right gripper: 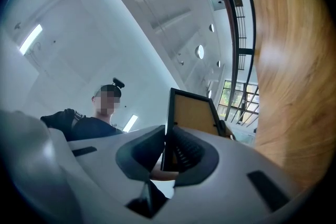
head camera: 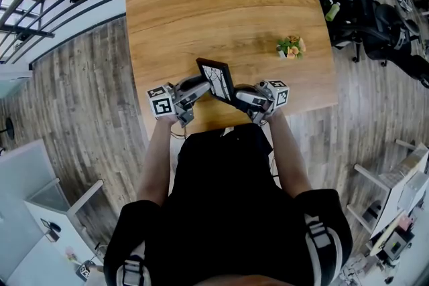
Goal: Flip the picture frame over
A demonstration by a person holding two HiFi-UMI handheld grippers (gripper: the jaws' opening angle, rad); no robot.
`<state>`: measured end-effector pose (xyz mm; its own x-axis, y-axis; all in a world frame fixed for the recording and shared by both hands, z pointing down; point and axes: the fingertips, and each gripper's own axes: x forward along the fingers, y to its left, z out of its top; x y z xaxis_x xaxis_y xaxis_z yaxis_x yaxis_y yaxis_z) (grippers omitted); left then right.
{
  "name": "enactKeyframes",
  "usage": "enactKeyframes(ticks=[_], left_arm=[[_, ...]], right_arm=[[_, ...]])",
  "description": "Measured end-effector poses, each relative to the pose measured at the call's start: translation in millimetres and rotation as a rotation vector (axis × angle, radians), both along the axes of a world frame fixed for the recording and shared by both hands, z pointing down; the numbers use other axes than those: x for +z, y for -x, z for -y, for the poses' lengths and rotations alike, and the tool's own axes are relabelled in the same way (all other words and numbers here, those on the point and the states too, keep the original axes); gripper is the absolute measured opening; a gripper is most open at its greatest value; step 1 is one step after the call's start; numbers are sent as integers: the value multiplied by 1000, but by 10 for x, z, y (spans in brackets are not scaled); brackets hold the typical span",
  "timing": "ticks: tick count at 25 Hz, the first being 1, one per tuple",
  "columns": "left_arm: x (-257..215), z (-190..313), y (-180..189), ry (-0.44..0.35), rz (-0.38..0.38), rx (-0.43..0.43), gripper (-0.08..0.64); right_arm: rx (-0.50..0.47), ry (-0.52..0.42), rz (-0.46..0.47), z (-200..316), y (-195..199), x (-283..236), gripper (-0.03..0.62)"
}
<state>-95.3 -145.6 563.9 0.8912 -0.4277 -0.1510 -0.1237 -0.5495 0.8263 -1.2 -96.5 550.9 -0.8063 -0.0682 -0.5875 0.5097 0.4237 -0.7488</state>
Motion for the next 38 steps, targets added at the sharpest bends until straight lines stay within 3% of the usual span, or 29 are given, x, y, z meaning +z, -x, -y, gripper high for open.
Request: enactKeyframes(ticks=[3, 17, 23, 30, 32, 38], left_arm=[[20, 21, 36, 1, 12, -22, 104], [186, 10, 59, 48, 38, -27, 97], [250, 7, 95, 69, 60, -40, 97], [383, 2, 123, 88, 126, -64, 94], [443, 2, 140, 105, 142, -75, 94], [530, 11, 158, 122, 172, -95, 92]], right_arm=[[27, 9, -7, 62, -59, 17, 55], [100, 93, -91, 261, -172, 230, 49], [64, 101, -90, 209, -153, 238, 121], [94, 89, -293, 241, -6, 530, 121], [104, 94, -327, 246, -2, 596, 86], [180, 86, -407, 280, -15, 735, 83]])
